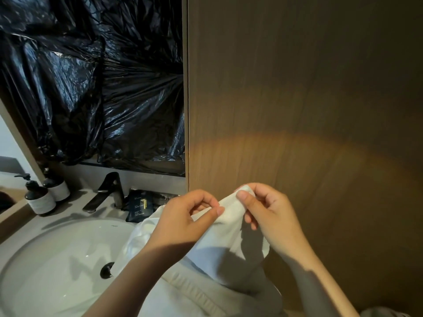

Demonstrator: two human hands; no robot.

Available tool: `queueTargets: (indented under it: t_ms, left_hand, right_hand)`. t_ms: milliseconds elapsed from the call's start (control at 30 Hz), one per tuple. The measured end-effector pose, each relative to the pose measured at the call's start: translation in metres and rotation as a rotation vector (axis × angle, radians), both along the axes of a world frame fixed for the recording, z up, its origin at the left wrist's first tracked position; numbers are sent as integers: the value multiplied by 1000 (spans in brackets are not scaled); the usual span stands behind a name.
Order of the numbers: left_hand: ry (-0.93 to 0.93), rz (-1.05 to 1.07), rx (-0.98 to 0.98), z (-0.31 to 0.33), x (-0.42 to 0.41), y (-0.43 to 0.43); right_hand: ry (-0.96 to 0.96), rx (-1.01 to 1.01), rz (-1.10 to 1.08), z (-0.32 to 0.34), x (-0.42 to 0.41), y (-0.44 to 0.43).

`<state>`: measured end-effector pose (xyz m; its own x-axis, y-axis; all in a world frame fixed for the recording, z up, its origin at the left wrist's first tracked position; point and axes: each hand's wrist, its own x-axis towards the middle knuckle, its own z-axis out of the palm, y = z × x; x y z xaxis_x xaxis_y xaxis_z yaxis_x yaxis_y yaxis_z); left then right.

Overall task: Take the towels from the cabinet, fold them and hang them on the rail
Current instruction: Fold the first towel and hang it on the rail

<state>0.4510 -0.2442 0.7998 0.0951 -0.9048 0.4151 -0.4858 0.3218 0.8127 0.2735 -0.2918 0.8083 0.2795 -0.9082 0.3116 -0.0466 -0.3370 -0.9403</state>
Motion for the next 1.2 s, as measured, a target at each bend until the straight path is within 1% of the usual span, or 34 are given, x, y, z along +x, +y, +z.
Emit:
queueTargets:
  t_ms: [167, 333, 467, 600, 700, 767, 800, 867, 933, 1000, 1033, 1100, 1133, 1200]
  left_hand:
    - [-128, -6, -25, -7, 13, -11]
    - [-252, -13, -26, -16, 28, -30]
    - [-284, 6, -23, -27, 35, -39]
    - [-354, 63, -29, -43, 42, -40]
    - [-342, 120, -48, -57, 47, -42]
    - [-266, 150, -16, -67, 48, -44]
    - [-189, 154, 27, -71, 49, -44]
    - [40, 105, 143, -74, 50, -44]
    - [268, 32, 210, -75, 51, -44]
    - [414, 75, 246, -76, 52, -47]
    - [452, 131, 262, -76, 53, -49]
    - [436, 243, 302, -78, 53, -52]
    - [415, 273, 330, -79, 53, -54]
    - [407, 258, 390, -79, 50, -56]
  right_hand:
    - [-5, -163, -152, 33, -12, -16]
    - [64, -293, -231, 74, -24, -34]
    - [103, -336, -295, 92, -36, -44]
    - [128, -350, -327, 99, -47, -49]
    - [133, -356, -336, 100, -51, -49]
    - [121, -355, -337, 101, -52, -49]
    - [117, -354, -337, 102, -53, -49]
    - [120, -354, -341, 103, -53, -50]
    - [128, -354, -348, 103, -54, -52]
    - [132, -353, -355, 102, -54, -53]
    - [136, -353, -359, 101, -54, -53]
    - [147, -348, -366, 99, -53, -54]
    - [149, -345, -367, 99, -53, -54]
    - [149, -340, -363, 98, -52, -54]
